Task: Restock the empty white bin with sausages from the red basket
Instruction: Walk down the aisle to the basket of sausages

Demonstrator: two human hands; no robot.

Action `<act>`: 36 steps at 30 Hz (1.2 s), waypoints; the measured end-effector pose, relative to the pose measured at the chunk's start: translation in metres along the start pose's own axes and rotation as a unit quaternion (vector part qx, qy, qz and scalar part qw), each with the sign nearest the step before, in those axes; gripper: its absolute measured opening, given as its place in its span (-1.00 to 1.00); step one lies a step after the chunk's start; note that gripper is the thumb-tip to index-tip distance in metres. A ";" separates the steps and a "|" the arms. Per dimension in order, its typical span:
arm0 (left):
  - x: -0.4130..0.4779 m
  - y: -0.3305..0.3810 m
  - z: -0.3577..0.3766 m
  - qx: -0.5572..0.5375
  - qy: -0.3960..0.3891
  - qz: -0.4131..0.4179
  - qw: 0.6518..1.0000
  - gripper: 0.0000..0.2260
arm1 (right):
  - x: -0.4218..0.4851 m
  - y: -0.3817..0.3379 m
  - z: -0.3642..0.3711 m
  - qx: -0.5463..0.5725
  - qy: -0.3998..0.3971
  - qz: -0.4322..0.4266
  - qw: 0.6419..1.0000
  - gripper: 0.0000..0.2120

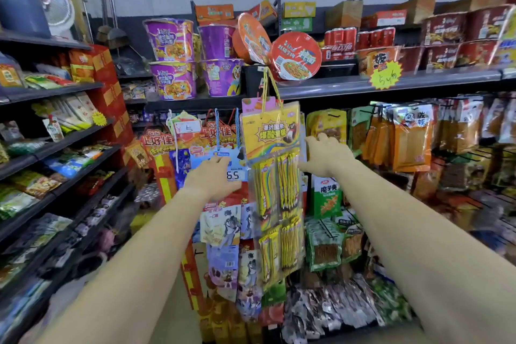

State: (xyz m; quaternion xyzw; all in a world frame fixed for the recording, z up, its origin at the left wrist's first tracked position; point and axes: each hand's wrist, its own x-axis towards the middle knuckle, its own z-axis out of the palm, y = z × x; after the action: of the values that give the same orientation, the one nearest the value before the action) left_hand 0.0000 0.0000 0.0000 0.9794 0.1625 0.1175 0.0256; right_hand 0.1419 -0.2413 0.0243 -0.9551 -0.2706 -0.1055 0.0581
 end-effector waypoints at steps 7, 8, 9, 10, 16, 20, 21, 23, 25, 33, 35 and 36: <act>-0.003 0.040 0.088 0.007 -0.105 0.099 0.990 -0.31 | -0.055 0.041 0.075 -0.035 -0.115 0.081 0.989 -0.22; -0.004 0.049 0.099 0.005 -0.116 0.116 0.986 -0.33 | -0.066 0.047 0.082 -0.038 -0.132 0.095 0.986 -0.22; -0.005 0.058 0.111 0.004 -0.130 0.133 0.983 -0.33 | -0.077 0.056 0.092 -0.037 -0.142 0.105 0.984 -0.23; -0.007 0.067 0.124 0.002 -0.146 0.148 0.978 -0.33 | -0.090 0.066 0.102 -0.034 -0.151 0.118 0.981 -0.22; -0.021 0.149 0.192 0.016 -0.220 0.229 0.948 -0.25 | -0.183 0.133 0.144 -0.010 -0.192 0.231 0.954 -0.22; -0.042 0.231 0.222 0.006 -0.259 0.305 0.916 -0.26 | -0.260 0.183 0.156 0.017 -0.212 0.337 0.917 -0.21; -0.049 0.253 0.228 0.005 -0.267 0.326 0.907 -0.27 | -0.280 0.196 0.159 0.024 -0.207 0.365 0.907 -0.24; -0.064 0.300 0.238 0.008 -0.282 0.368 0.886 -0.26 | -0.320 0.222 0.161 0.033 -0.192 0.418 0.887 -0.25; -0.080 0.347 0.246 0.006 -0.287 0.405 0.868 -0.27 | -0.359 0.248 0.162 0.039 -0.193 0.468 0.862 -0.25; -0.149 0.508 0.266 -0.004 -0.275 0.524 0.806 -0.27 | -0.490 0.330 0.159 0.074 -0.175 0.609 0.770 -0.26; -0.160 0.538 0.269 -0.006 -0.273 0.544 0.794 -0.27 | -0.511 0.343 0.156 0.078 -0.165 0.631 0.754 -0.27; -0.164 0.552 0.270 -0.009 -0.276 0.551 0.788 -0.28 | -0.521 0.350 0.154 0.081 -0.159 0.637 0.750 -0.28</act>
State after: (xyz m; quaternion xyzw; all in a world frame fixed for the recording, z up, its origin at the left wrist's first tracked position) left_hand 0.0858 -0.5787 -0.2503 0.8930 -0.4199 -0.1618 0.0092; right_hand -0.0802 -0.7745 -0.2654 -0.9006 0.3881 0.1314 0.1451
